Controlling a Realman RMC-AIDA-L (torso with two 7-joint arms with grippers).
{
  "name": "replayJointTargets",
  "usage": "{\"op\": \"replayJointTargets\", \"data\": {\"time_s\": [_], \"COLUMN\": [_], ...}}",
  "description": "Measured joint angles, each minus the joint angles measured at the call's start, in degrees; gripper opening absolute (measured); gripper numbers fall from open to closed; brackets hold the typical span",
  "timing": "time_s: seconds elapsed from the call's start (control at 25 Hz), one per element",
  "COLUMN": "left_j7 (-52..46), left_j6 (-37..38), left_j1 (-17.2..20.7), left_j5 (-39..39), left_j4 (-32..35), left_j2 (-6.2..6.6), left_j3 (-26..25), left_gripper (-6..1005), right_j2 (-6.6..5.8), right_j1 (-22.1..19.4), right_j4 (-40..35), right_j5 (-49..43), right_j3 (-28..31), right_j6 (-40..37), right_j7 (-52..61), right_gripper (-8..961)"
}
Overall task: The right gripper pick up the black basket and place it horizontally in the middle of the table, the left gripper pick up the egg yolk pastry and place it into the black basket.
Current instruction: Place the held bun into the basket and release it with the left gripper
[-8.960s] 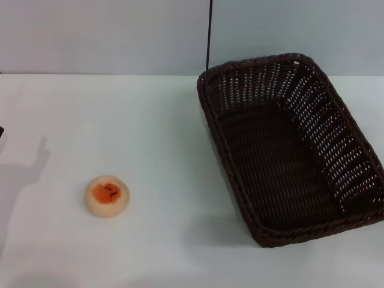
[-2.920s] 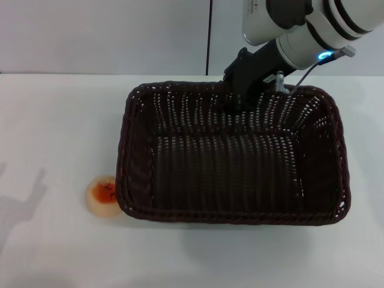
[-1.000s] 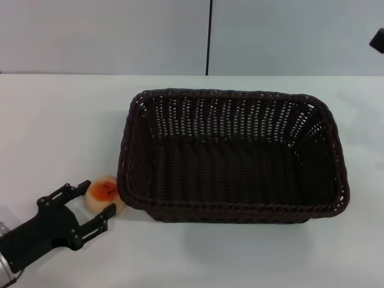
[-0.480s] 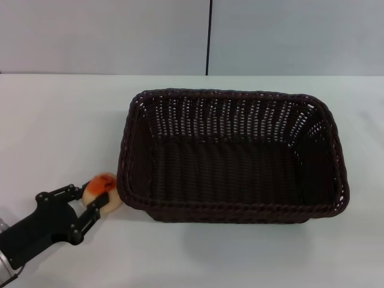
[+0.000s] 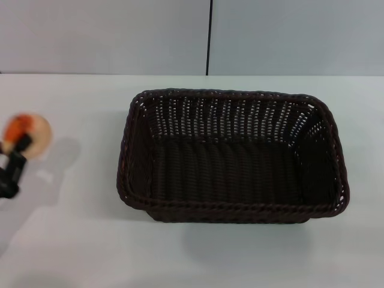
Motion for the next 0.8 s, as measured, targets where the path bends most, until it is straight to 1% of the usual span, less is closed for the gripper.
{"op": "replayJointTargets", "data": {"time_s": [0.04, 0.08, 0.16, 0.2, 0.24, 0.28, 0.32, 0.4, 0.44, 0.48, 0.6, 0.64, 0.8], "left_j7": [-0.7, -0.7, -1.7, -1.8, -1.8, -1.8, -1.7, -1.3, 0.2, 0.2, 4.9, 6.8, 7.5], "left_j6": [4.3, 4.3, 9.0, 10.8, 12.4, 12.4, 12.3, 11.3, 10.1, 10.1, 7.2, 4.7, 2.4], "left_j1": [-0.3, -0.3, -1.4, -2.4, -4.9, -4.9, -6.3, -9.5, -12.6, -12.6, -16.6, -17.9, -18.5], "left_j5": [-0.3, -0.3, -0.3, 0.0, 0.9, 0.9, 1.3, 1.6, 1.7, 1.7, 1.8, 1.7, 1.5], "left_j4": [0.2, 0.2, 0.3, 0.1, -0.8, -0.8, -1.5, -4.0, -7.5, -7.5, -12.8, -15.2, -16.2], "left_j2": [0.03, 0.03, 0.01, -0.1, -0.38, -0.38, -0.52, -0.61, -0.61, -0.61, -0.71, -0.74, -0.71], "left_j3": [-1.9, -1.9, -2.3, -1.9, 0.9, 0.9, 2.7, 7.2, 11.5, 11.5, 16.1, 16.7, 16.5], "left_gripper": [218, 209, 191, 182, 173, 168, 163, 153, 149, 144, 129, 131, 138], "right_j2": [-0.03, -0.03, -0.05, -0.05, -0.05, -0.05, -0.05, -0.05, -0.05, -0.05, -0.05, -0.05, -0.05], "right_j1": [0.0, 0.0, 0.0, 0.0, 0.2, 0.2, 0.4, 0.6, 0.7, 0.7, 0.7, 0.7, 0.5], "right_j4": [0.6, 0.6, 1.1, 1.4, 2.2, 2.2, 2.6, 3.3, 3.6, 3.6, 3.9, 4.2, 4.7], "right_j5": [0.0, 0.0, 0.0, -0.1, -0.1, -0.1, -0.1, -0.1, -0.1, -0.1, -0.1, -0.1, -0.1], "right_j3": [0.2, 0.2, 0.2, 0.2, 0.2, 0.2, 0.2, 0.2, 0.2, 0.2, 0.1, 0.1, 0.2], "right_j6": [-0.4, -0.4, -1.0, -1.2, -1.7, -1.7, -2.0, -2.6, -3.2, -3.2, -3.9, -4.4, -4.8], "right_j7": [0.0, 0.0, 0.0, 0.0, 0.0, 0.0, 0.0, 0.0, 0.0, 0.0, 0.0, 0.0, -0.7], "right_gripper": [750, 750, 750, 750, 750, 750, 750, 750, 749, 749, 749, 749, 749]}}
